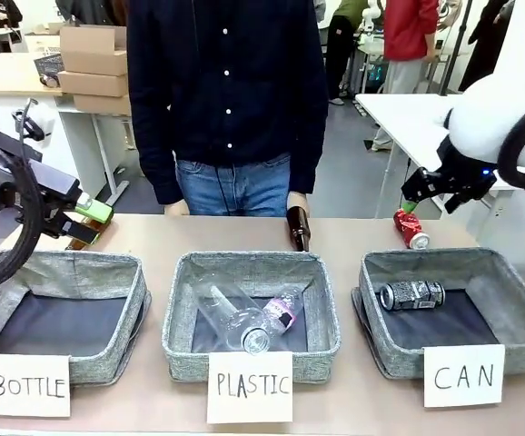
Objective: Sort the can waste into the basket.
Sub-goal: Pick up the can waste from the table and place it in the right Fabric basket.
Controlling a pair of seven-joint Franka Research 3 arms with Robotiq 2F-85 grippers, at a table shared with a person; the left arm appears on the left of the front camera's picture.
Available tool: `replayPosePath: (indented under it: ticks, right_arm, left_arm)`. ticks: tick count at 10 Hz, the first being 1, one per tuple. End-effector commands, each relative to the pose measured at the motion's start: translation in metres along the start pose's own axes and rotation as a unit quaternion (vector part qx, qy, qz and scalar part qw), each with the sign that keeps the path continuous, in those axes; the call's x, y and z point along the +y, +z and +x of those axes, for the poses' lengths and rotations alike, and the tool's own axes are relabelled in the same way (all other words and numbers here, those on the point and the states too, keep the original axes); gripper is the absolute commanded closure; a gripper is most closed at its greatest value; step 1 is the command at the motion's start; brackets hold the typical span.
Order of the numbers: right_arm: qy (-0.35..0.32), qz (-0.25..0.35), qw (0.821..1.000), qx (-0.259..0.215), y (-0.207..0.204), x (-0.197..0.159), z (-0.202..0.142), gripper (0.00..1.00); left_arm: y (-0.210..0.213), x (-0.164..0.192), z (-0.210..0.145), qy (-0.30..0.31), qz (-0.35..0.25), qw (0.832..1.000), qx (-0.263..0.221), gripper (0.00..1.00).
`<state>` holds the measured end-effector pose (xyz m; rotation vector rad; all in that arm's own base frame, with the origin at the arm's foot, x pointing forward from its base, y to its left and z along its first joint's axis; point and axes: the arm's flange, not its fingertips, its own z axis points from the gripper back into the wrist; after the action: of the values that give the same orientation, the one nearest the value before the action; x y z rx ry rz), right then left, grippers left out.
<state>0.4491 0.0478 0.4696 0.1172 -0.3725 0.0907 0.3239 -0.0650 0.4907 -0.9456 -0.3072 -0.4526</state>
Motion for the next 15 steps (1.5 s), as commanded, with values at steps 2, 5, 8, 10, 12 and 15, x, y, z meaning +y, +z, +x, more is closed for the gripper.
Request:
replayPosePath:
  ticks: [2,5,8,10,12,15]
  right_arm:
    - [-0.022,-0.112,0.993,0.02,-0.079,-0.015,0.079,0.0]
    - [-0.042,-0.114,0.991,0.052,-0.161,-0.051,0.106,0.0]
    - [-0.064,-0.063,0.994,0.056,-0.198,-0.074,0.107,0.0]
    - [-0.082,-0.064,0.992,0.068,-0.214,-0.08,0.106,0.0]
    - [-0.08,-0.058,0.994,0.047,-0.211,-0.081,0.104,0.0]
    - [-0.085,-0.039,0.995,0.023,-0.205,-0.084,0.105,0.6]
  left_arm:
    - [0.002,0.002,-0.001,-0.009,0.001,1.0,0.0,0.0]
    - [0.002,0.002,-0.001,-0.009,0.001,1.0,0.0,0.0]
    - [0.002,0.002,-0.001,-0.009,0.001,1.0,0.0,0.0]
    - [0.002,0.002,-0.001,-0.009,0.001,1.0,0.0,0.0]
    - [0.002,0.002,-0.001,-0.009,0.001,1.0,0.0,0.0]
    - [0.002,0.002,-0.001,-0.009,0.001,1.0,0.0,0.0]
